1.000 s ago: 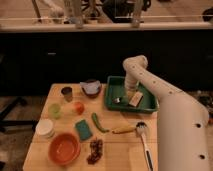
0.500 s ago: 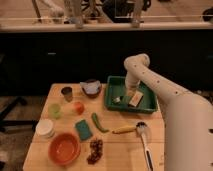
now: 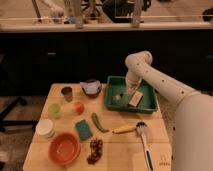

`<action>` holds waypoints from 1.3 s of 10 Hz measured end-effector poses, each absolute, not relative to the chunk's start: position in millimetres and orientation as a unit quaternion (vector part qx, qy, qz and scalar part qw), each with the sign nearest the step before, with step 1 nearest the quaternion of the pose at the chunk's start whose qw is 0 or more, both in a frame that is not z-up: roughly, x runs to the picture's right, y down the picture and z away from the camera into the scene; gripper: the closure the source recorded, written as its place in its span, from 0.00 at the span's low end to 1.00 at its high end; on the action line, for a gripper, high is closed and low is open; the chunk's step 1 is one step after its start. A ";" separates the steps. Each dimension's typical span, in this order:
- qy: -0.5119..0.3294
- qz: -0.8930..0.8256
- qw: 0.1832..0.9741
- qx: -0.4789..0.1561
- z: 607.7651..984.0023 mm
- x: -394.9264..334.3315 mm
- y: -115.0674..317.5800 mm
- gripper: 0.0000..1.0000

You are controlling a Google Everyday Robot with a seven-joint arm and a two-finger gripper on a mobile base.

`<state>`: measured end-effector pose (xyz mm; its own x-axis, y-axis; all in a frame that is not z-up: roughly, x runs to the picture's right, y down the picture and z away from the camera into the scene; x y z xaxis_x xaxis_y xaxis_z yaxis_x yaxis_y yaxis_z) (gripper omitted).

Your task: Place fork in table surface

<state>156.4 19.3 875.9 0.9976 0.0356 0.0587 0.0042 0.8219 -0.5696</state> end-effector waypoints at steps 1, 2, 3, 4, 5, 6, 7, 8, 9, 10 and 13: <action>-0.033 0.007 0.955 -0.296 873.1 156.6 18.5 1.00; -0.033 0.004 0.956 -0.292 866.9 157.8 16.9 1.00; -0.030 0.001 0.957 -0.287 858.4 160.3 13.0 1.00; -0.028 -0.002 0.959 -0.284 850.7 162.5 10.2 1.00; -0.025 -0.004 0.960 -0.280 844.2 164.1 8.8 1.00; -0.023 -0.006 0.960 -0.278 837.9 166.3 8.4 1.00; -0.019 -0.008 0.961 -0.275 832.0 169.8 8.7 1.00; -0.016 -0.011 0.962 -0.274 822.2 173.6 11.8 1.00; -0.013 -0.012 0.962 -0.274 817.1 176.6 15.5 1.00; -0.009 -0.015 0.962 -0.274 812.2 181.0 19.9 1.00; -0.001 -0.029 0.959 -0.281 797.6 187.6 37.8 1.00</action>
<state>187.6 37.8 797.6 0.9983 -0.0552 0.0190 0.0567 0.8399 -0.5397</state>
